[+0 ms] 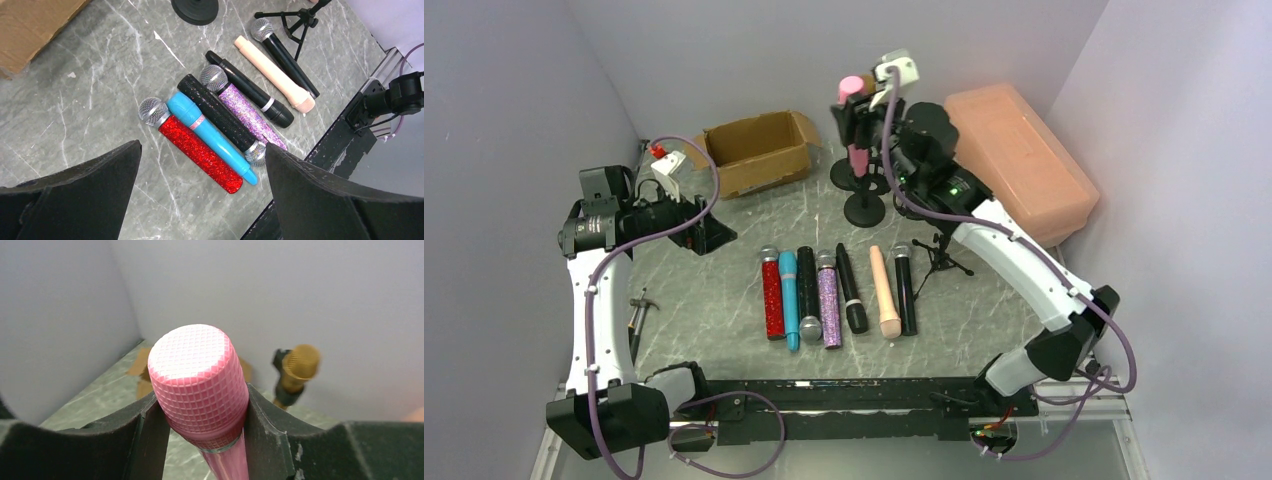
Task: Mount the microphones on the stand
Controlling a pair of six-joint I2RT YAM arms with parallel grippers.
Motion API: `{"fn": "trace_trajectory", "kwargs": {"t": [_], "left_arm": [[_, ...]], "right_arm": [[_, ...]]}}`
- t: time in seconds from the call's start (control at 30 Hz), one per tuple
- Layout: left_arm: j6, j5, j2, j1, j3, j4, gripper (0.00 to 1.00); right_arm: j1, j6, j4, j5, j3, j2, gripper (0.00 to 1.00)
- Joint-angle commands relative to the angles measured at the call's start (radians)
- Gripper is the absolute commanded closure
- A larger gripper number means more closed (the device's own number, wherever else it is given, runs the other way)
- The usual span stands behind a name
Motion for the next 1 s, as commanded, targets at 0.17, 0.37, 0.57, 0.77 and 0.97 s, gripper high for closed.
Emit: {"fn": "trace_trajectory", "kwargs": {"t": [0.17,0.37,0.57,0.77,0.97], "left_arm": [[0.032,0.003,-0.007,0.001,0.024,-0.013,0.01],[0.043,-0.003,-0.003,0.001,0.021,-0.022,0.01],[0.047,-0.009,-0.013,0.001,0.012,-0.017,0.01],[0.052,-0.012,-0.017,0.0,0.005,-0.017,0.01],[0.062,-0.015,-0.023,0.001,-0.005,-0.017,0.01]], "right_arm": [[-0.129,-0.016,0.153,0.027,-0.075,-0.073,1.0],[-0.196,0.073,0.166,-0.019,-0.1,-0.046,1.0],[-0.21,0.139,0.185,-0.07,-0.13,-0.039,1.0],[-0.211,0.158,0.18,-0.096,-0.133,-0.025,1.0],[-0.212,0.161,0.186,-0.094,-0.153,-0.007,1.0]]}}
